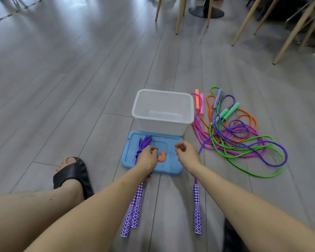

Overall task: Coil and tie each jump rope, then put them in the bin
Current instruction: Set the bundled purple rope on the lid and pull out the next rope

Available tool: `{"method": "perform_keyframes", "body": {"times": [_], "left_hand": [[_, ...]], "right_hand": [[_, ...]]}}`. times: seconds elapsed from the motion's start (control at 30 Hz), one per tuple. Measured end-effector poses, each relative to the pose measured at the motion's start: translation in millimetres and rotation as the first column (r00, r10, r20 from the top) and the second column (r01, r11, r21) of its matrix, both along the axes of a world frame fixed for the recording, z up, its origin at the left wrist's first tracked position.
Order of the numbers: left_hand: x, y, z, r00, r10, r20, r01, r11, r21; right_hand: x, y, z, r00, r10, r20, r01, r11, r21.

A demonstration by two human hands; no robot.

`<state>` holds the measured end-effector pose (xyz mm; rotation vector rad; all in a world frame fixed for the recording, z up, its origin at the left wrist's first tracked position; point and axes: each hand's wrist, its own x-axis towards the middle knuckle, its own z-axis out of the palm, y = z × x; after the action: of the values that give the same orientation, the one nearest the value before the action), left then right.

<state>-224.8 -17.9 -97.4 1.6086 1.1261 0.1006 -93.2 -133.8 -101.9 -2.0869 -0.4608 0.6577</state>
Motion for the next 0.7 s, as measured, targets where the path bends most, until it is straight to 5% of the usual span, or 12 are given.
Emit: {"method": "perform_keyframes", "body": {"times": [0.47, 0.7], "left_hand": [[129, -72, -23, 0.985, -0.170, 0.013, 0.170, 0.979, -0.116], [152, -78, -47, 0.842, -0.427, -0.329, 0.463, 0.886, 0.036]], "right_hand": [[121, -98, -26, 0.971, -0.218, 0.096, 0.229, 0.966, -0.124], [160, -74, -33, 0.983, 0.037, 0.180, 0.007, 0.971, -0.241]]}}
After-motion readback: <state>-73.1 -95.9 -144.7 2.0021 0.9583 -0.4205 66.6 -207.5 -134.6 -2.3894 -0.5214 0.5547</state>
